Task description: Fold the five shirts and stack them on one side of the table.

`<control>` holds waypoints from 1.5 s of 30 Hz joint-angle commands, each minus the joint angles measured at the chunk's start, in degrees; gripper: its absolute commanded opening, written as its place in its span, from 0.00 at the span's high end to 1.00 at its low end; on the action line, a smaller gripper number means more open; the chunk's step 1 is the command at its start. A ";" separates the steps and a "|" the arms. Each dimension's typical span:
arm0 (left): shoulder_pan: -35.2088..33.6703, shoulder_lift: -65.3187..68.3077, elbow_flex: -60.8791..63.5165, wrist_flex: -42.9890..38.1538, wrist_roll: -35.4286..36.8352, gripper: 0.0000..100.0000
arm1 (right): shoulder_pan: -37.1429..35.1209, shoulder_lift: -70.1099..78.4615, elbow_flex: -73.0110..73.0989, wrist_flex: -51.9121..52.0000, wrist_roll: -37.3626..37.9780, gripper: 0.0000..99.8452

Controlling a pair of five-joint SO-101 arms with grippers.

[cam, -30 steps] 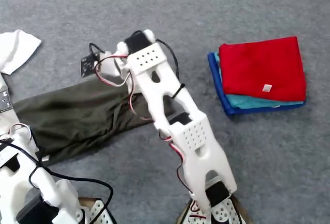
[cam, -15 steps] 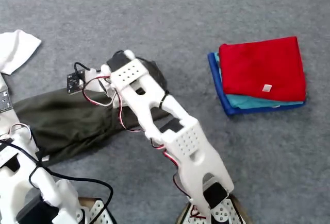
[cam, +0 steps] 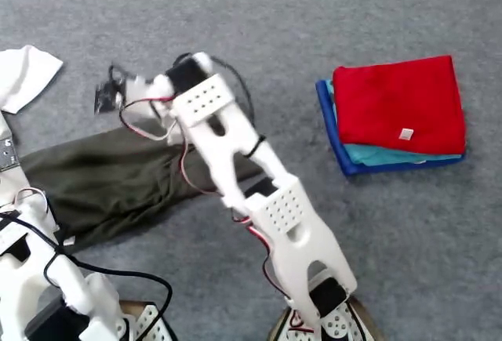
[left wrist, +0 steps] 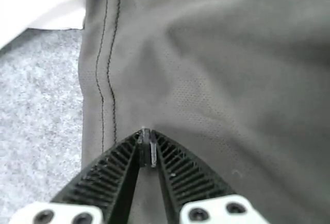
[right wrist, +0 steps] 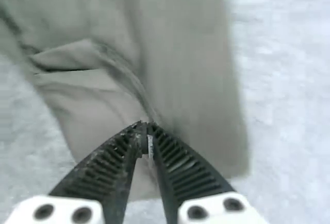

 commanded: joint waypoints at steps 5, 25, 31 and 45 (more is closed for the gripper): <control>-4.04 -5.23 -14.42 24.70 -0.44 0.96 | 4.44 -10.86 -1.45 1.32 -2.99 1.00; -16.00 16.22 -43.69 39.21 -3.34 0.84 | 6.64 -29.49 35.12 0.88 -6.59 1.00; -12.22 20.79 -43.96 38.77 -0.97 0.84 | 6.81 -33.27 37.76 0.88 -6.68 1.00; -11.08 32.57 -41.58 27.60 0.18 0.84 | 6.81 -42.15 49.19 -3.60 -6.33 1.00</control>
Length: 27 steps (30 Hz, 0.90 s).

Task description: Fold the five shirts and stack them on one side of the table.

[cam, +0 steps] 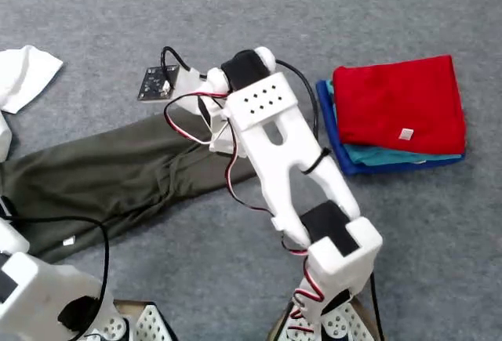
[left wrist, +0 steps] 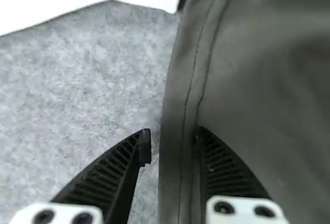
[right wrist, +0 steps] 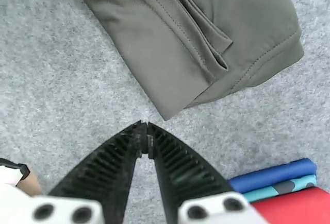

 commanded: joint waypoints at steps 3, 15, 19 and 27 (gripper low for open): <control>1.58 2.42 -0.44 -1.32 1.32 0.84 | 0.57 -4.97 4.70 -3.78 -0.18 1.00; 4.40 7.78 -3.25 5.27 1.23 0.89 | 0.75 -9.80 8.31 -6.59 -0.09 1.00; 7.12 8.40 -3.16 7.12 0.97 0.97 | 0.75 -10.15 8.31 -6.59 0.00 1.00; 8.70 8.40 -2.55 7.82 -2.64 0.98 | 0.84 -10.24 8.22 -6.59 0.00 1.00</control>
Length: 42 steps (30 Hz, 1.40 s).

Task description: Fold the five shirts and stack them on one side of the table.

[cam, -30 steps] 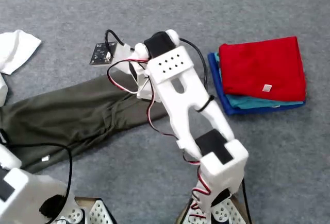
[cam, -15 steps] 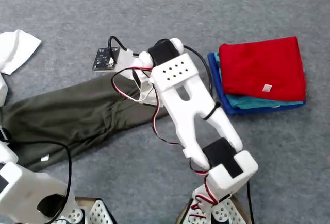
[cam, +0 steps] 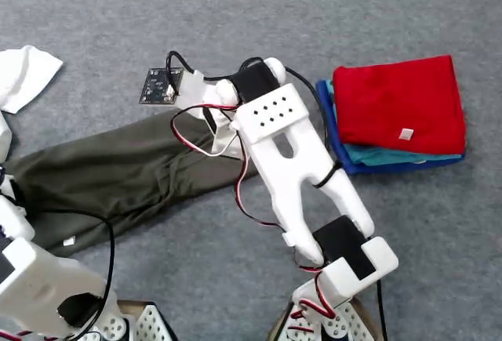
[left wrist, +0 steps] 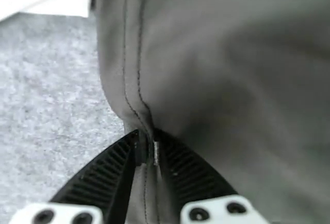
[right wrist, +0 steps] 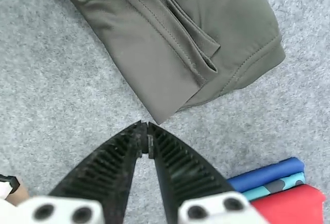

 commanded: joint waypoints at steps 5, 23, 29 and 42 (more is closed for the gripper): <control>0.53 0.40 0.53 1.32 -0.44 0.98 | 0.84 -2.95 0.04 -0.70 0.00 1.00; -5.45 0.13 -1.67 1.49 0.00 0.88 | 0.84 -2.95 0.13 -2.29 1.32 1.00; -7.12 0.57 -3.25 1.49 0.26 0.88 | 0.84 -2.95 0.13 -2.29 1.58 1.00; -7.47 0.75 0.97 2.99 5.63 0.79 | 1.89 -3.12 -0.57 -2.29 3.52 1.00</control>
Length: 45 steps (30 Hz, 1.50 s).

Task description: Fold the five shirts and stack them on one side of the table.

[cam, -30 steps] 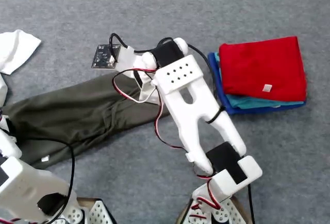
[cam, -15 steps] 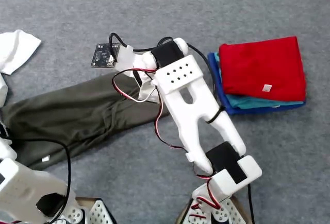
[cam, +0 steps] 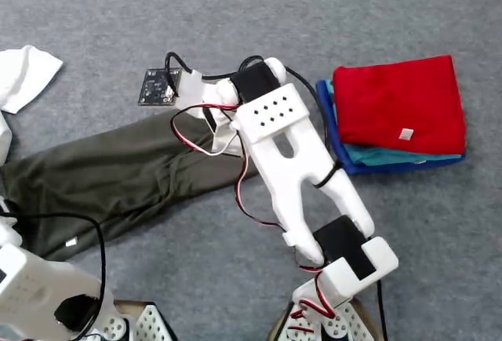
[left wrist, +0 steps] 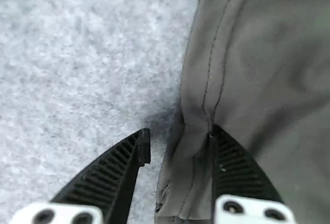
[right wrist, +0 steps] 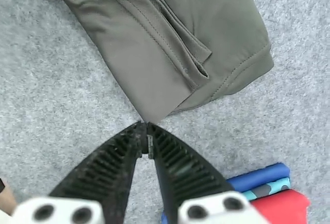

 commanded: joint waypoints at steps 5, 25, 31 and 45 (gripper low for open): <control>0.79 4.09 -0.44 2.99 0.88 0.79 | 1.71 -5.76 -0.57 -0.53 0.70 1.00; 4.66 27.12 -25.49 23.65 5.36 0.98 | 1.71 -12.88 -0.13 -1.49 2.29 1.00; 7.12 18.51 -20.75 17.14 9.67 0.98 | 1.71 -12.44 0.75 -5.19 1.14 1.00; 35.08 -20.35 -2.99 18.37 21.01 0.98 | 10.95 -12.97 38.29 -55.21 -23.65 1.00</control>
